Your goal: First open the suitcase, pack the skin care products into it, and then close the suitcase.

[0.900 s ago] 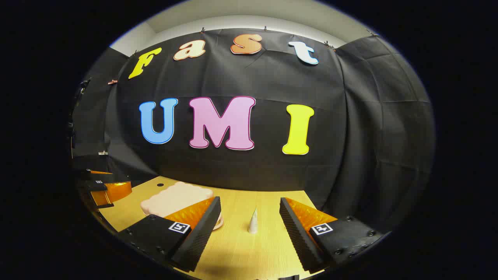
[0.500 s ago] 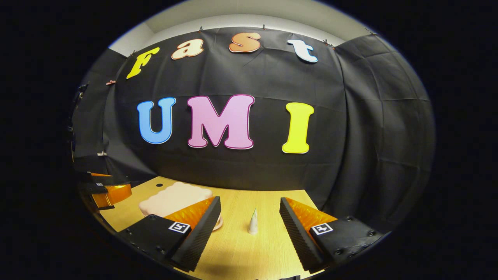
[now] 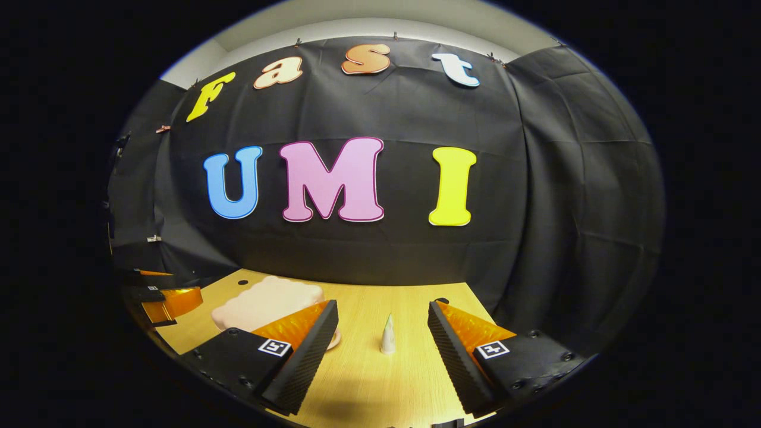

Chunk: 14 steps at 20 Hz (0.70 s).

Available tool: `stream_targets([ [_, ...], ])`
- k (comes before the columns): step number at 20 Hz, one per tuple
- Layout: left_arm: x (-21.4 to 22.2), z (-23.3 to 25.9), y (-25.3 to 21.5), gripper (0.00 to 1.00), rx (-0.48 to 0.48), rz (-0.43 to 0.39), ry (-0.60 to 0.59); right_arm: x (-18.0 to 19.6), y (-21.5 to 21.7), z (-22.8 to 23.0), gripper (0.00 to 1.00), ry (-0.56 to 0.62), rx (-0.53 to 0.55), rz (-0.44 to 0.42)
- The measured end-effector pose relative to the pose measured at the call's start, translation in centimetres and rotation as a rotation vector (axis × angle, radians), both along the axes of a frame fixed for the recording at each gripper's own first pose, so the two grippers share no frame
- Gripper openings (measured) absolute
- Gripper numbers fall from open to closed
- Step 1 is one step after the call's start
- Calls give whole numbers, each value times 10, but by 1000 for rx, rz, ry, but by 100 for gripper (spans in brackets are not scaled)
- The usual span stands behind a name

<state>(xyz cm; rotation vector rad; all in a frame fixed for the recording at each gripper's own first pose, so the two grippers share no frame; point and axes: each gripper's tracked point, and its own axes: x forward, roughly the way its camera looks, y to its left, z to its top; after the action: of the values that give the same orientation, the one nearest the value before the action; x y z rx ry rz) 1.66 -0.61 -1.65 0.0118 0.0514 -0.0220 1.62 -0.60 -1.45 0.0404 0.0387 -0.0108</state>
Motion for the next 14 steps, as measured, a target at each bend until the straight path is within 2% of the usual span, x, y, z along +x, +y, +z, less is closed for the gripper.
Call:
stream_targets([
  [5, 12, 3, -15, 99, -7, -31, 4, 3, -5, -1, 96, 2, -3, 2],
  [8, 31, 3, -38, 99, 21, -65, 16, 11, -19, 1, 96, 2, -13, -10],
  [11, 57, -6, -77, 99, 34, -123, 38, 21, -36, 0, 96, 9, -1, -25],
  [14, 93, -31, -117, 99, 54, -163, 117, 33, -54, -5, 96, 20, 6, -36],
])
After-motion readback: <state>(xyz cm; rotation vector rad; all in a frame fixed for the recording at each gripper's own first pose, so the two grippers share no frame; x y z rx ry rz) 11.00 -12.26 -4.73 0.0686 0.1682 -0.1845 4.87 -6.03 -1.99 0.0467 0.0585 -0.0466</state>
